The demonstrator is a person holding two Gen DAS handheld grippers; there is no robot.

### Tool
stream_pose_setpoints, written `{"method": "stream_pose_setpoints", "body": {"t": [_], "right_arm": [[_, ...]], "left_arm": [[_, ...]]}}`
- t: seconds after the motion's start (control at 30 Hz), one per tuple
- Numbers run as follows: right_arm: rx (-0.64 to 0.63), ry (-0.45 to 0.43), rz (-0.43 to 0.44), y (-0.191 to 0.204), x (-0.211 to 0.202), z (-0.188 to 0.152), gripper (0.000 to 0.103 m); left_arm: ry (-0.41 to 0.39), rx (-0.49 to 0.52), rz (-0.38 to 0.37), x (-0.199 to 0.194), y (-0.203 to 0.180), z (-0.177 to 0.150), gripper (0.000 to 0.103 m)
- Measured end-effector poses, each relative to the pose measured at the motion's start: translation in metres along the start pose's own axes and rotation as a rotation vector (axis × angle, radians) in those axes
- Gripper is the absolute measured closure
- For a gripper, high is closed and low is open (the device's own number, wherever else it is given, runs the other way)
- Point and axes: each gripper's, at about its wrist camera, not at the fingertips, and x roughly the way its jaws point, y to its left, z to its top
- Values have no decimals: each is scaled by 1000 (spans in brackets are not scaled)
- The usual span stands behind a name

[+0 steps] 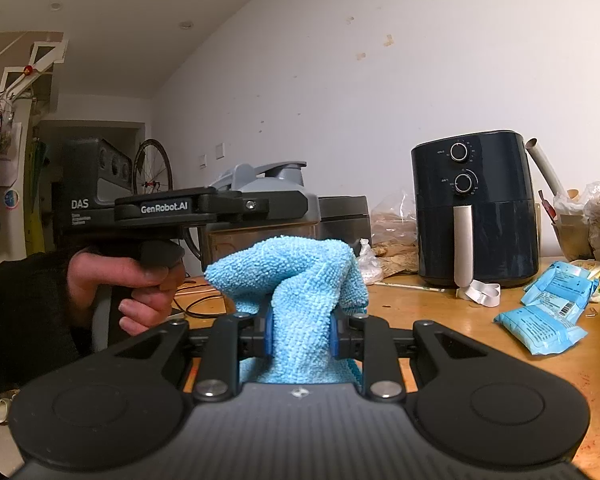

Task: Clean container

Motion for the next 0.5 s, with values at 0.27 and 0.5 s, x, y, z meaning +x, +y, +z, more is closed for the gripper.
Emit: {"method": "stream_pose_setpoints", "body": {"t": [0.27, 0.5], "right_arm": [[-4, 2, 4, 2, -2, 0, 80], [-6, 5, 9, 3, -2, -1, 80]], "left_arm": [[3, 14, -124, 2, 15, -1, 8], [6, 21, -234, 5, 27, -1, 8]]}}
